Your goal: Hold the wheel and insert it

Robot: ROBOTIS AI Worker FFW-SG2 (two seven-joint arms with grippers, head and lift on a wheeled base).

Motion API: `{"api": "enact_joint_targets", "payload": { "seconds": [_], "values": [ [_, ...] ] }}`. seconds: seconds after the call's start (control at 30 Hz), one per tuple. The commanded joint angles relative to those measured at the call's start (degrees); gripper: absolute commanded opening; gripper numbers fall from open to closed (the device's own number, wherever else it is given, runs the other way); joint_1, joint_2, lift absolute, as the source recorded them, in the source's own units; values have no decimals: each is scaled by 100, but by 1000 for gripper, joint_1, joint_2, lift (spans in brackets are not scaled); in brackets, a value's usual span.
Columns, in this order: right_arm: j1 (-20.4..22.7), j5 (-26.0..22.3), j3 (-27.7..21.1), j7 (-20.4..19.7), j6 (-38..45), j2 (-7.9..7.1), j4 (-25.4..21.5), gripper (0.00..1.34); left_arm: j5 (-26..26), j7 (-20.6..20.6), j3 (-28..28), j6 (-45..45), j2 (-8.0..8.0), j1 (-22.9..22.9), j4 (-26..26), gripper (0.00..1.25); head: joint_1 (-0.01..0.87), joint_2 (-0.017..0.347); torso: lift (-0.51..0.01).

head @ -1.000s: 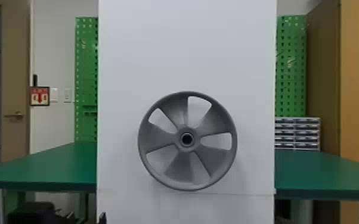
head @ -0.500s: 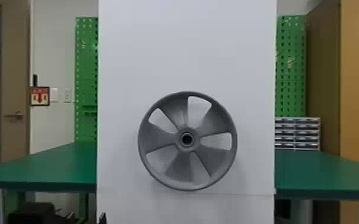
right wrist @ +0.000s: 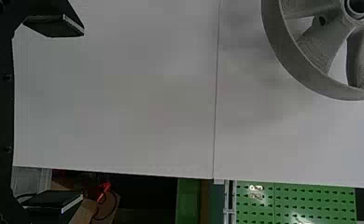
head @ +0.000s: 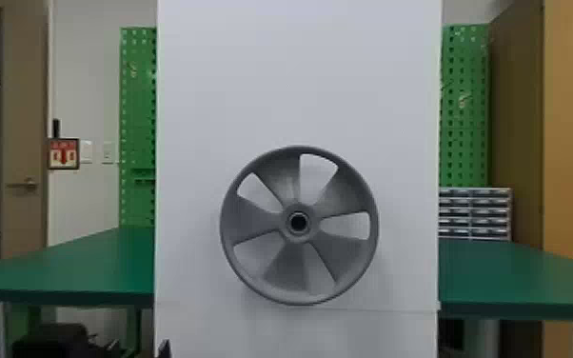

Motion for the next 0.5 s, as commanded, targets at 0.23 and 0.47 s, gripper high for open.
{"api": "enact_joint_targets", "payload": {
  "seconds": [0.23, 0.47],
  "values": [
    [9, 0, -16, 0, 0, 20, 0, 1261, -1, 0, 5, 0, 0, 0, 0, 698, 5, 101, -480],
    [27, 0, -33, 0, 0, 20, 0, 1259, -1, 0, 13, 0, 0, 9, 0, 698, 5, 101, -480]
  ]
}}
